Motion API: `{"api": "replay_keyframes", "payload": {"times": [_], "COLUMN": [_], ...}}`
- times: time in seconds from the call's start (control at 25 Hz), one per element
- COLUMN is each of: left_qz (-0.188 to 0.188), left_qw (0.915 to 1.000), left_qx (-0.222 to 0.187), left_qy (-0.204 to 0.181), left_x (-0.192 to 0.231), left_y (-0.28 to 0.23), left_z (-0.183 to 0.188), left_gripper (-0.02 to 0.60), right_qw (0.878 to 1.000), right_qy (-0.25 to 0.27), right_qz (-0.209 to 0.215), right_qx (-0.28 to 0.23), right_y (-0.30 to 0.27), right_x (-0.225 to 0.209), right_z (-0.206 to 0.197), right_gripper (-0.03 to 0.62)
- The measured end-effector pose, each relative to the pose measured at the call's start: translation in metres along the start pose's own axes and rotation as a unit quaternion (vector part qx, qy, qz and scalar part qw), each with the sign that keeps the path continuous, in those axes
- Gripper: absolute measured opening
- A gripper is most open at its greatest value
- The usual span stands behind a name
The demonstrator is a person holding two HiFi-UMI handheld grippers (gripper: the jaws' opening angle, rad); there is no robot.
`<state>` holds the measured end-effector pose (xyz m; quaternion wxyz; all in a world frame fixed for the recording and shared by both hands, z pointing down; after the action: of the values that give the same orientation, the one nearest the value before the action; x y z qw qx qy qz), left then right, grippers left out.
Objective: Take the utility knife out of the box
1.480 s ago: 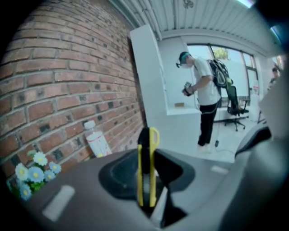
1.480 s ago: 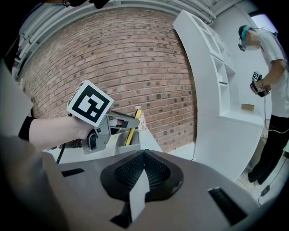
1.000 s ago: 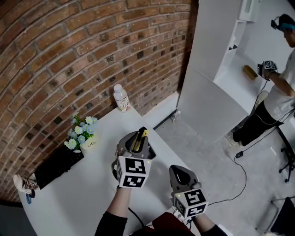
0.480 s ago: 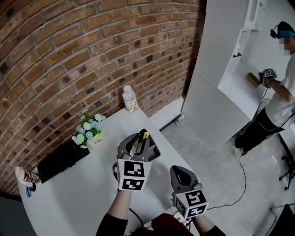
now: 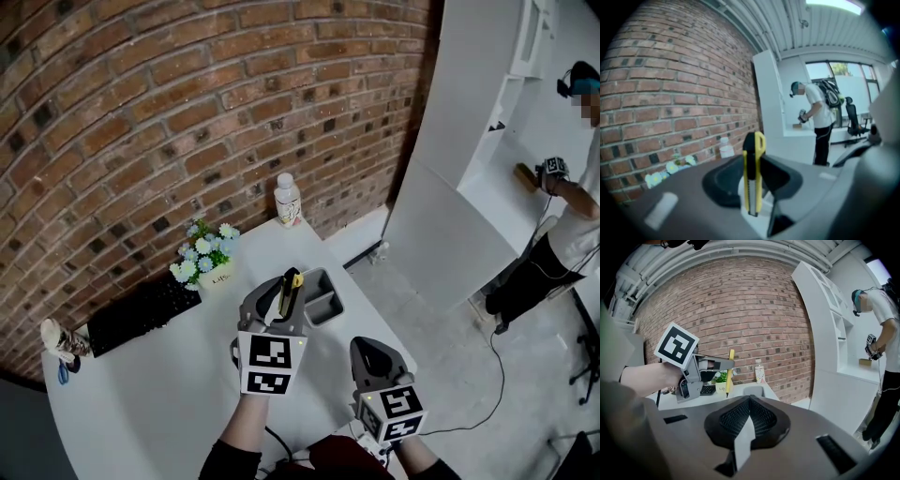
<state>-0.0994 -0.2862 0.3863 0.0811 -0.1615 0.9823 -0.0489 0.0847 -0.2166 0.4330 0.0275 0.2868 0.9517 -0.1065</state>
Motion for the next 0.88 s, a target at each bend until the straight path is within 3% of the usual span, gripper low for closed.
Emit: {"api": "replay_keyframes", "payload": {"times": [0.88], "left_qz": [0.075], "left_qw": [0.9953], "left_qx": [-0.031], "left_qy": [0.053], "left_x": [0.059], "left_y": [0.16], "left_z": [-0.004], "left_gripper": [0.115], "right_qw": [0.996], "right_qy": [0.034], "right_qz": [0.079], "right_qx": [-0.028], "right_y": [0.009], "right_x": [0.126], "right_z": [0.016], "right_gripper": [0.008]}}
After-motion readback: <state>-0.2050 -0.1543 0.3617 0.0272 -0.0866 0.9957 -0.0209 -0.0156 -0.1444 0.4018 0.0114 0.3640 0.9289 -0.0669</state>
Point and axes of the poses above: the fingertips, and each gripper's own axes: y backward along the fingers, x to its left, z out of its top, the point moved 8 cm from there along y, backward along the fingers, and after that the axes turned 10 degrees about -x, right-handed, at the moved point
